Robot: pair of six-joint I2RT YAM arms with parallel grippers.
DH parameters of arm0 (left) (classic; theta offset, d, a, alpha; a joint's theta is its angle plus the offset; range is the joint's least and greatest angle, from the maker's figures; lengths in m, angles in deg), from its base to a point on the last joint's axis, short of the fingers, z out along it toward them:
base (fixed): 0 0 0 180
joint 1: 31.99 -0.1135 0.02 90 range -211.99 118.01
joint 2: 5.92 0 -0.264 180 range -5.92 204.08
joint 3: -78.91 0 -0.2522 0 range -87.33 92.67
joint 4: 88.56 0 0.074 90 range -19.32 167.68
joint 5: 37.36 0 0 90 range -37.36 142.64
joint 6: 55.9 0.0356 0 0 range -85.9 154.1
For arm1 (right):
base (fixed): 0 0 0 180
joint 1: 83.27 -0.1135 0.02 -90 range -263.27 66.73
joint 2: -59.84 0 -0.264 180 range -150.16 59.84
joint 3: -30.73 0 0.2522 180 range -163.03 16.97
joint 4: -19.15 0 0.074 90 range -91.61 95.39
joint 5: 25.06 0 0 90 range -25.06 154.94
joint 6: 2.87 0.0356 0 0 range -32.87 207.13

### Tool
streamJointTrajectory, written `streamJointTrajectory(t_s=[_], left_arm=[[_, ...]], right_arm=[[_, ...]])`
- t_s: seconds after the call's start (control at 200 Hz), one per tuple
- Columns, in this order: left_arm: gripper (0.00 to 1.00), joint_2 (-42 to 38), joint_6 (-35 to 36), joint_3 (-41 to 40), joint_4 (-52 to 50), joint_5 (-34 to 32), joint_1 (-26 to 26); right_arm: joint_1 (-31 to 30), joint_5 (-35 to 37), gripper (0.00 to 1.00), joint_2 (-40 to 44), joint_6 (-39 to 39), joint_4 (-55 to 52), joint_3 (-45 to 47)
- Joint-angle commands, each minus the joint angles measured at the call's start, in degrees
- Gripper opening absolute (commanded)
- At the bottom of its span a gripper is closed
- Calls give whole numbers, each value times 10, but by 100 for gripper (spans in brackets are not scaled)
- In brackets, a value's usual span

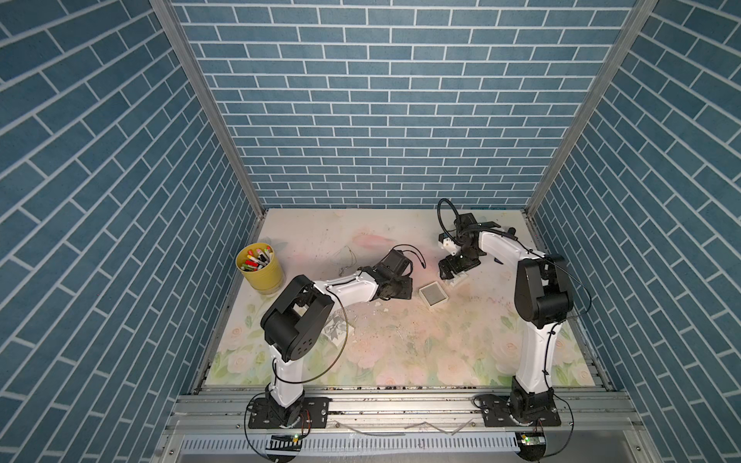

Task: Take the necklace out of the lift-off lid jewelry box
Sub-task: Pick up the lid from the center of the board.

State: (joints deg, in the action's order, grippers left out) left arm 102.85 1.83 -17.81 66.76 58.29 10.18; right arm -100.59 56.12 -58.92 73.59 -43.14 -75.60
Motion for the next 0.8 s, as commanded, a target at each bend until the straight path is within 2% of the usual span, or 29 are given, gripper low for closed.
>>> streamJointTrajectory(t_s=[0.0, 0.205, 0.555, 0.795], left_arm=[[57, 14, 10, 11, -10, 3, 0], [57, 15, 13, 11, -10, 4, 0], [57, 3, 19, 2, -4, 3, -1], [57, -29, 16, -31, 25, 7, -6]], right_arm=[[5, -4, 93, -19, -40, -26, -18], [6, -2, 91, -38, -40, -24, -28], [6, -12, 69, -8, -21, -1, -5], [8, -37, 68, 45, 22, 4, 32]])
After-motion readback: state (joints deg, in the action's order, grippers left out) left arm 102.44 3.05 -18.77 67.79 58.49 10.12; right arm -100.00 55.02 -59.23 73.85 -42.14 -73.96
